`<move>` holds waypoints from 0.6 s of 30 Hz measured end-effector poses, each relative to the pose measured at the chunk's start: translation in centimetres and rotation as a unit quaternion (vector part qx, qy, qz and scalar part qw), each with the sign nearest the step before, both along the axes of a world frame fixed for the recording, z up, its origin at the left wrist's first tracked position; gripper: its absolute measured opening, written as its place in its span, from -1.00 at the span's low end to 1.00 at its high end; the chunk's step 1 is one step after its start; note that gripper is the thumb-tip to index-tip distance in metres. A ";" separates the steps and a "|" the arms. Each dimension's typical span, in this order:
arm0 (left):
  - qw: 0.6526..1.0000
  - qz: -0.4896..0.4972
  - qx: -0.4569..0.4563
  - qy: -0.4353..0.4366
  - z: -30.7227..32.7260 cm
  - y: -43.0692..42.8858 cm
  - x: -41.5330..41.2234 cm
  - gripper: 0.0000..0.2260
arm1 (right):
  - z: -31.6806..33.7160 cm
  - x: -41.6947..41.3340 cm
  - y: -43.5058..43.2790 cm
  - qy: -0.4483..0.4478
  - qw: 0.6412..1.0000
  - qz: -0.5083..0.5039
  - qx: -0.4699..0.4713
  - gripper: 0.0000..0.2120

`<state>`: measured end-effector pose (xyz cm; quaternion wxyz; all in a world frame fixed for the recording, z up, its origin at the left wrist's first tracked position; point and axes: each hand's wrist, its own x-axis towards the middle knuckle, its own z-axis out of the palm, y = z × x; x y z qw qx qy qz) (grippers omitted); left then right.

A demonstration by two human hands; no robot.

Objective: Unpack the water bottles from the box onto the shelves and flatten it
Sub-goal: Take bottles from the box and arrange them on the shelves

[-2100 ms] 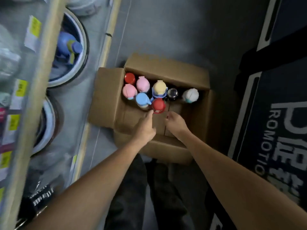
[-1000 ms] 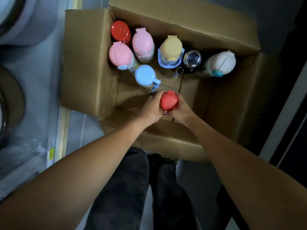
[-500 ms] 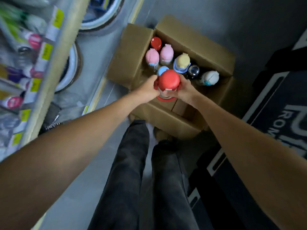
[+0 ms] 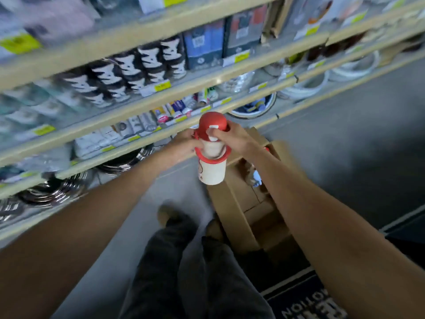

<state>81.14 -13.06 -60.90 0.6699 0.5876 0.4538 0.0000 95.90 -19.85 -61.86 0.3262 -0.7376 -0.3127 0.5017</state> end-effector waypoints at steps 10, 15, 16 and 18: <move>0.973 0.198 0.006 -0.119 15.0 2.3 -25.3 -0.49 | 14.6 -23.9 10.1 -0.017 0.975 0.206 0.075 -0.85; 0.949 0.292 0.075 -0.091 19.4 -0.7 -39.7 -0.35 | 18.5 -38.8 10.5 0.007 0.952 0.287 0.104 -0.72; 0.942 0.307 0.095 -0.093 20.3 -1.3 -42.4 -0.42 | 19.4 -41.9 10.4 0.017 0.947 0.299 0.115 -0.68; 0.918 0.356 0.137 -0.103 22.6 -3.0 -48.8 -0.57 | 21.7 -49.2 9.7 0.034 0.932 0.330 0.144 -0.62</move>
